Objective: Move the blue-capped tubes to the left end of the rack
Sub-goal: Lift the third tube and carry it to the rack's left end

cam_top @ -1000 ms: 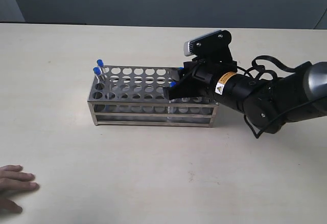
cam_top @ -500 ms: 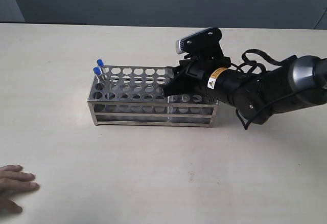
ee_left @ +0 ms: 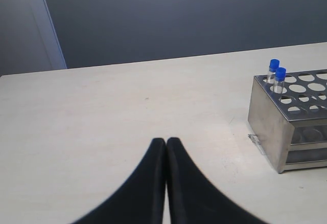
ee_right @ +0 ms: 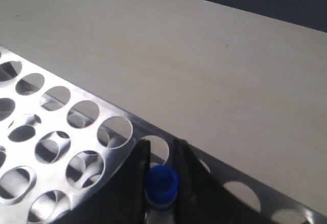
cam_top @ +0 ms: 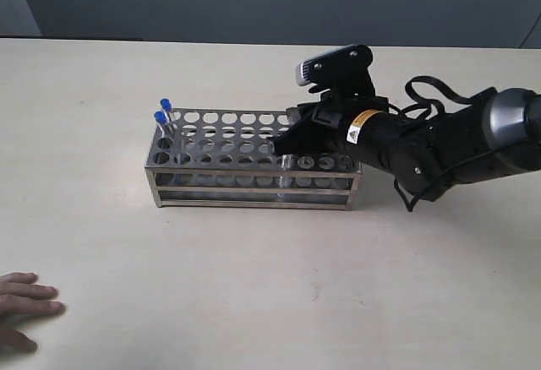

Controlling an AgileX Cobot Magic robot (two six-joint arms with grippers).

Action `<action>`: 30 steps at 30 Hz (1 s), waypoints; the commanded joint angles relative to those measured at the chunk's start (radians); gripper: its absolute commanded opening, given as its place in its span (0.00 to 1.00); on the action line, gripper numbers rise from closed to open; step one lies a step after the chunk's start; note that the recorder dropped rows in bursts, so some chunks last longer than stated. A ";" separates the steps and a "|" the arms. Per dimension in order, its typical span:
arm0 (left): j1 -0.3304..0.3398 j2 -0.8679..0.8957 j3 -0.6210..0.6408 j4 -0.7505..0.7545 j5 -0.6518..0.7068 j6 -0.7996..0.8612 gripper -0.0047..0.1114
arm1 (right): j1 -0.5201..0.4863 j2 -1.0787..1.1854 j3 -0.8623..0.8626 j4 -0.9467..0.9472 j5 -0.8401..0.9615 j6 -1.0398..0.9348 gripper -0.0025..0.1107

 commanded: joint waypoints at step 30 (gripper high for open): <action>-0.004 0.003 -0.005 0.002 -0.012 -0.001 0.05 | 0.296 0.123 -0.478 -0.281 0.198 0.157 0.02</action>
